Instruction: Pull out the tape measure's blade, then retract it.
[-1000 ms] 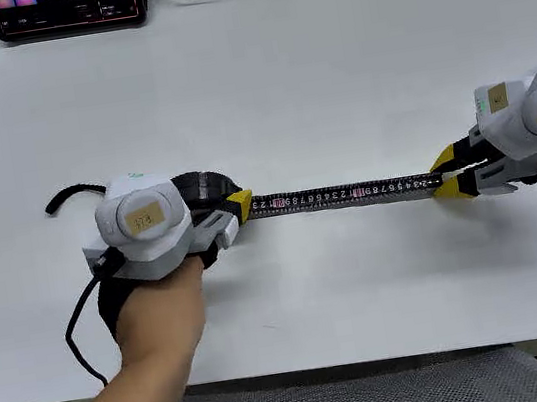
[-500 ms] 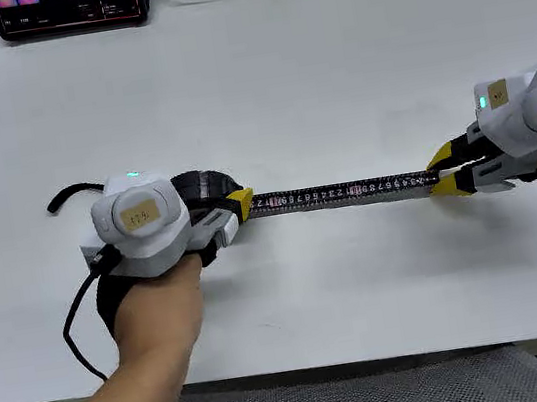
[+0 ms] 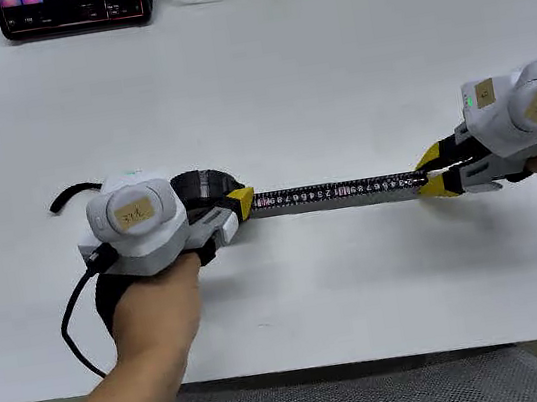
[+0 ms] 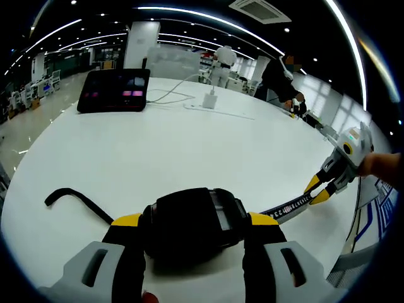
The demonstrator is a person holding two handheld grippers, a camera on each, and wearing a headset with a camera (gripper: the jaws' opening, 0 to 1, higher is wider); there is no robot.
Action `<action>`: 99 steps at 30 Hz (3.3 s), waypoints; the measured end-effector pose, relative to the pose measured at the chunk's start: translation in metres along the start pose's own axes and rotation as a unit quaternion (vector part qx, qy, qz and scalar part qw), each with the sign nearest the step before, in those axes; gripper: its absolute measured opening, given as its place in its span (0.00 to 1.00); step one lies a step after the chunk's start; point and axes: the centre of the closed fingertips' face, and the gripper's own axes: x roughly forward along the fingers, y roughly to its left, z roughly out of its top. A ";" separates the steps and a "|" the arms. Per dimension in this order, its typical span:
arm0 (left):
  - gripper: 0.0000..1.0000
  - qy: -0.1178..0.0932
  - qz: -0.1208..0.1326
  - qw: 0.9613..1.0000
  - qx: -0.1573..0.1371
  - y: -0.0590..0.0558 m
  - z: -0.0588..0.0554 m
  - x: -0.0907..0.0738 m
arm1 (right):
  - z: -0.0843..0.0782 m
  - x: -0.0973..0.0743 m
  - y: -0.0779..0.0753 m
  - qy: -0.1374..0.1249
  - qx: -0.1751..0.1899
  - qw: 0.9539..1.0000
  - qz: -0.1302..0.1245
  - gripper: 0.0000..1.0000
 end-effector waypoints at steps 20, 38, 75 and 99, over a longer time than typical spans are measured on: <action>0.58 0.000 -0.006 1.000 -0.010 0.001 0.000 -0.001 | 0.039 0.022 0.005 -0.034 0.001 0.999 0.011 0.10; 0.58 -0.001 -0.009 1.000 -0.019 0.002 0.000 -0.001 | 0.067 0.037 0.007 -0.058 0.004 0.998 0.020 0.10; 0.58 -0.001 -0.015 0.999 -0.030 0.002 0.000 -0.001 | 0.128 0.077 0.017 -0.098 0.003 0.994 0.046 0.10; 0.58 -0.002 -0.015 0.999 -0.031 0.002 0.000 -0.002 | 0.156 0.099 0.024 -0.116 0.006 0.992 0.057 0.10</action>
